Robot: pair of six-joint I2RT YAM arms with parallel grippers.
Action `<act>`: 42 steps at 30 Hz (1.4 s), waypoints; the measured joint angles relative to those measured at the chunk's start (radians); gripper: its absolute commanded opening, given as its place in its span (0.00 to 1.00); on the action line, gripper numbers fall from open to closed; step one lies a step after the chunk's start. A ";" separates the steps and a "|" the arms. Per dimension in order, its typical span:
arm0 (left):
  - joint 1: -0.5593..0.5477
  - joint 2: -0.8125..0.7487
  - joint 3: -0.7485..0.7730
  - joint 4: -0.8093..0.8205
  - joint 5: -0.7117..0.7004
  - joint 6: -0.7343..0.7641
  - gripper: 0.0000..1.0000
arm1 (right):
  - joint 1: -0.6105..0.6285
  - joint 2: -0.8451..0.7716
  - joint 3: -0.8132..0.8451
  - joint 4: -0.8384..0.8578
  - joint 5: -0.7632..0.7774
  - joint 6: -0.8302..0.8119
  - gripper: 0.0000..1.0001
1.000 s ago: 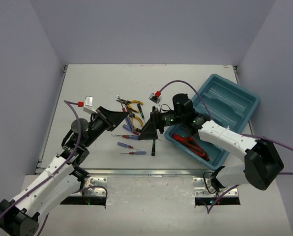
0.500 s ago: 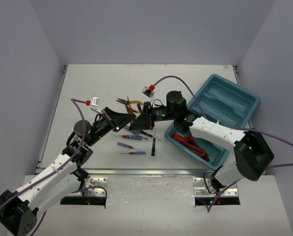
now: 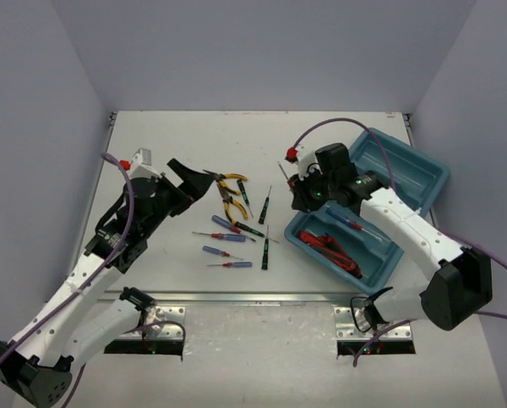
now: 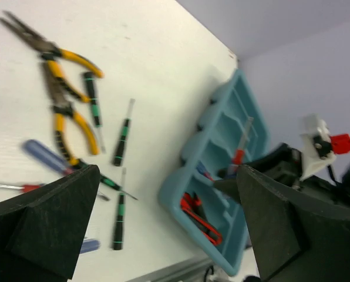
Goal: Sort the tools into containers
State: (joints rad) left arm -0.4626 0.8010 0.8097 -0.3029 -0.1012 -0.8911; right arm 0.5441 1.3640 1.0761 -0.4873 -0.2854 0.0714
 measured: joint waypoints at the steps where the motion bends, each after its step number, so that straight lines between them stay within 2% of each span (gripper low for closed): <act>1: 0.024 -0.028 -0.015 -0.034 -0.005 0.006 1.00 | -0.038 -0.017 -0.001 -0.058 0.057 -0.049 0.00; 6: 0.118 -0.064 -0.090 -0.109 0.036 0.054 1.00 | -0.162 -0.037 -0.014 -0.234 0.256 -0.230 0.00; 11: 0.120 -0.052 -0.153 -0.139 0.130 0.125 1.00 | -0.175 -0.059 -0.154 -0.257 0.459 -0.366 0.00; 14: 0.120 -0.086 -0.194 -0.169 0.156 0.165 1.00 | -0.208 -0.057 -0.195 -0.270 0.522 -0.403 0.00; 15: 0.120 -0.099 -0.200 -0.177 0.163 0.177 1.00 | -0.219 -0.054 -0.195 -0.265 0.539 -0.411 0.05; 16: 0.120 -0.110 -0.203 -0.184 0.170 0.188 1.00 | -0.230 -0.049 -0.195 -0.259 0.557 -0.417 0.18; 19: 0.120 -0.133 -0.203 -0.195 0.189 0.216 1.00 | -0.247 -0.018 -0.194 -0.245 0.602 -0.427 0.42; 23: 0.120 -0.158 -0.203 -0.209 0.192 0.238 1.00 | -0.248 0.030 -0.185 -0.249 0.635 -0.429 0.62; 24: 0.120 -0.163 -0.203 -0.212 0.191 0.239 1.00 | -0.248 0.035 -0.180 -0.252 0.639 -0.428 0.70; 27: 0.120 -0.165 -0.203 -0.214 0.192 0.240 1.00 | -0.248 0.033 -0.154 -0.265 0.650 -0.422 0.75; 29: 0.120 -0.154 -0.203 -0.215 0.191 0.240 1.00 | -0.248 0.021 -0.129 -0.274 0.648 -0.410 0.84; 31: 0.120 -0.142 -0.202 -0.219 0.189 0.241 1.00 | -0.248 -0.005 -0.095 -0.292 0.630 -0.386 0.99; 35: 0.120 -0.116 -0.168 -0.271 0.169 0.261 1.00 | -0.248 -0.064 0.039 -0.344 0.530 -0.285 0.99; 38: 0.120 -0.111 -0.082 -0.325 0.124 0.289 1.00 | -0.240 -0.111 0.170 -0.342 0.459 -0.163 0.99; 42: 0.120 -0.112 0.037 -0.337 0.023 0.350 1.00 | -0.235 -0.250 0.169 -0.175 0.281 0.014 0.99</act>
State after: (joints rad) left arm -0.3431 0.6895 0.8462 -0.6403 -0.0786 -0.5412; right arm 0.3092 1.1140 1.2452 -0.6625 -0.0044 0.0855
